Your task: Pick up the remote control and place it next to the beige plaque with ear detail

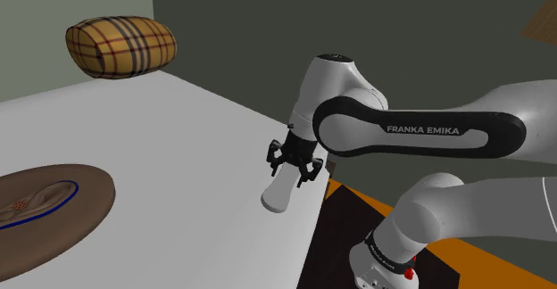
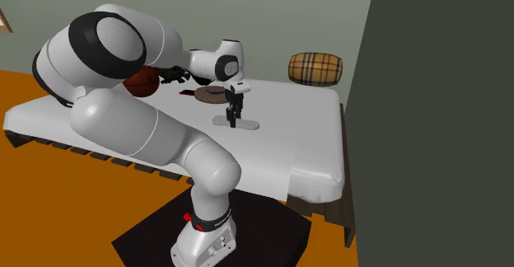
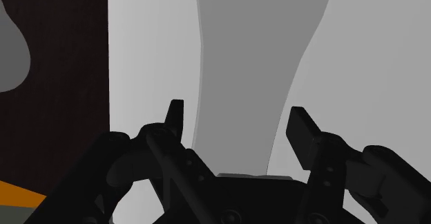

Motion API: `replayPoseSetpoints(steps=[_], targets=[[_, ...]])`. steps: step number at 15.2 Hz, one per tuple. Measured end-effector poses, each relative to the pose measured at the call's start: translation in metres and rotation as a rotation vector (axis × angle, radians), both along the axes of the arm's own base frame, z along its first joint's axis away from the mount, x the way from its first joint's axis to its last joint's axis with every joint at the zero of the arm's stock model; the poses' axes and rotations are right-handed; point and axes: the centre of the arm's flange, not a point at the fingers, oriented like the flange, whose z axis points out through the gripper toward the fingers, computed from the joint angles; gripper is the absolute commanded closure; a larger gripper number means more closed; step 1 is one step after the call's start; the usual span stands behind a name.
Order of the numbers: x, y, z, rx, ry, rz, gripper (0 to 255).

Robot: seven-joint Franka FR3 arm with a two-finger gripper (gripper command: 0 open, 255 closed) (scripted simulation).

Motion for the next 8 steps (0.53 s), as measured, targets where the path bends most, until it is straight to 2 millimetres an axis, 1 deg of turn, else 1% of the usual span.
replayPoseSetpoints(steps=[3,8], targets=[[0.000,0.003,0.016,0.000,0.000,0.000,255],[0.001,0.002,0.043,0.000,0.000,0.000,255]])
